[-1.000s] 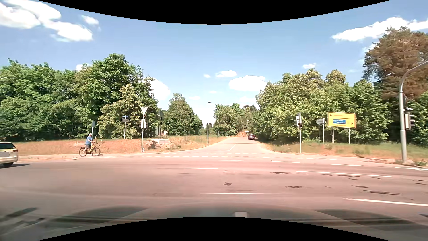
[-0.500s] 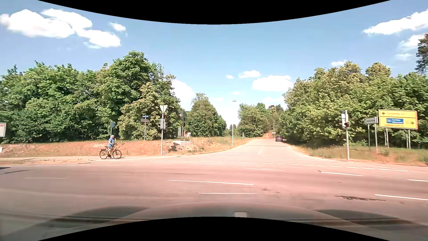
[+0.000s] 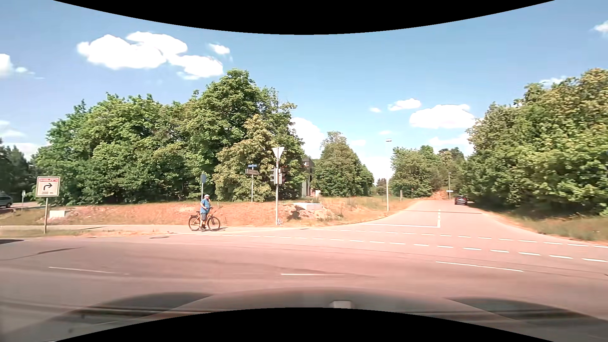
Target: Follow the waypoints while adhering to traffic rules and regulations
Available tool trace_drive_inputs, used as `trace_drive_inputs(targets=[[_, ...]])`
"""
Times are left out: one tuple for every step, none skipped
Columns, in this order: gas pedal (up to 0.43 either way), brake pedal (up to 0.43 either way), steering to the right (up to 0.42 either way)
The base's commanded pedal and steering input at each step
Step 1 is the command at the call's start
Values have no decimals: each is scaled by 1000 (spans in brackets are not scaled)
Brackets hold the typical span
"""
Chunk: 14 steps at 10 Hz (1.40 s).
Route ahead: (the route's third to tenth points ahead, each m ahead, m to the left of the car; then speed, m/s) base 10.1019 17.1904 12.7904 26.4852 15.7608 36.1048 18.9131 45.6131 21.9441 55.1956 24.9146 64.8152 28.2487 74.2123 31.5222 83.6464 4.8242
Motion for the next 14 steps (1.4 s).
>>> trace_drive_inputs(targets=[[169,0,-379],[169,0,-384],[169,0,-391],[150,0,-404],[138,0,-415],[138,0,-424],[138,0,-435],[138,0,-444],[138,0,-444],[130,0,-441],[130,0,-436],[130,0,-428],[130,0,-411],[130,0,-400]])
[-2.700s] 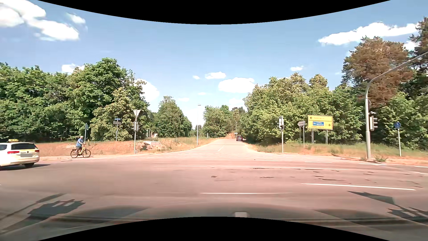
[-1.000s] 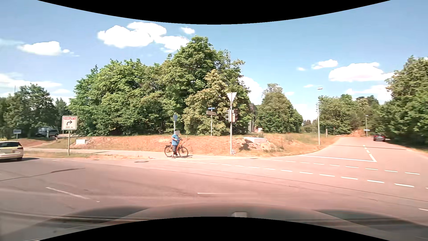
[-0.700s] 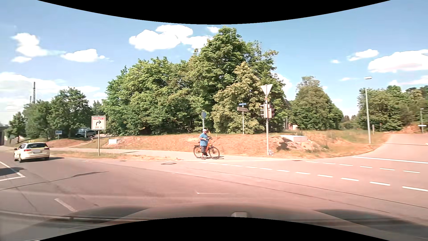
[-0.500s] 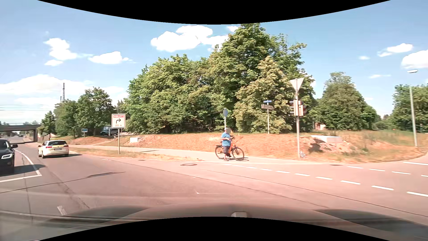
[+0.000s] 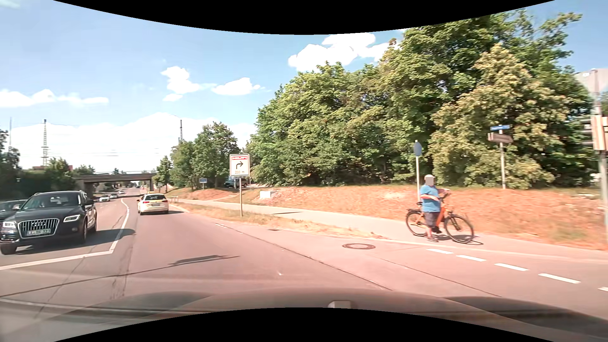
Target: Follow the waypoints while adhering to traffic rules and regulations
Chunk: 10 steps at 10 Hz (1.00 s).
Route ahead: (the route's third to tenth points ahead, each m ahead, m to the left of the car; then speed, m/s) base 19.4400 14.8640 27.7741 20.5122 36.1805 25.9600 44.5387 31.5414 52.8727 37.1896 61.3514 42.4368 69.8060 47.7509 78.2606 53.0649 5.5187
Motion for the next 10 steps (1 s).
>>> trace_drive_inputs(targets=[[130,0,-396],[130,0,-389],[130,0,-376],[130,0,-361],[130,0,-347],[130,0,-329],[130,0,-307],[130,0,-286],[130,0,-269],[130,0,-246]])
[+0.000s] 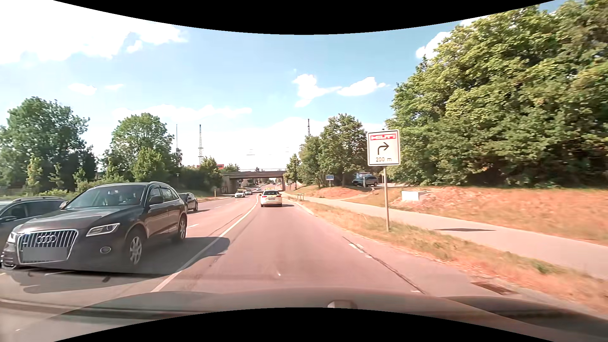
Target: Follow the waypoints while adhering to traffic rules and regulations
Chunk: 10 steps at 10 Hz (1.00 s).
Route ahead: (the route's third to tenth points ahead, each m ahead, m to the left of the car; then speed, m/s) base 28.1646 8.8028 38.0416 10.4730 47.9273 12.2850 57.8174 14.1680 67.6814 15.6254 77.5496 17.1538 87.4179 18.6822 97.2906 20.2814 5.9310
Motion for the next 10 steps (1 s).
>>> trace_drive_inputs(targets=[[130,0,-213],[130,0,-172],[130,0,-135],[150,0,-97],[197,0,-66],[209,0,-41],[209,0,-18],[209,0,-9],[220,0,-8],[220,0,-8]])
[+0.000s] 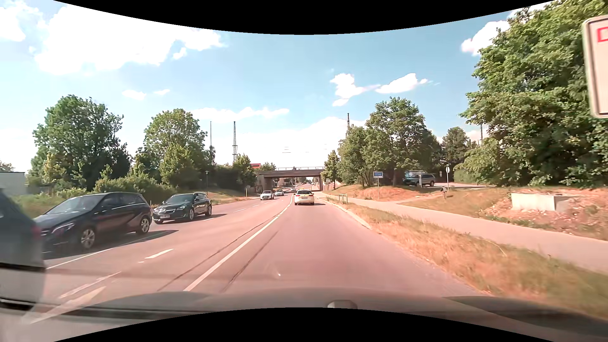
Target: Follow the waypoints while adhering to traffic rules and regulations
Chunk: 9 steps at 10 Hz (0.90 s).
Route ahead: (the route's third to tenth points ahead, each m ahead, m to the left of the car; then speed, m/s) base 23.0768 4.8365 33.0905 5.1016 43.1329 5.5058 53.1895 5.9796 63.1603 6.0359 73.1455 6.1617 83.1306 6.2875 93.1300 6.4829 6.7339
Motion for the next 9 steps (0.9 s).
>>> trace_drive_inputs(targets=[[220,0,-8],[228,0,-8],[228,0,-7],[228,0,-6],[228,0,-6],[228,0,-6],[228,0,-6],[228,0,-7],[228,0,-7]])
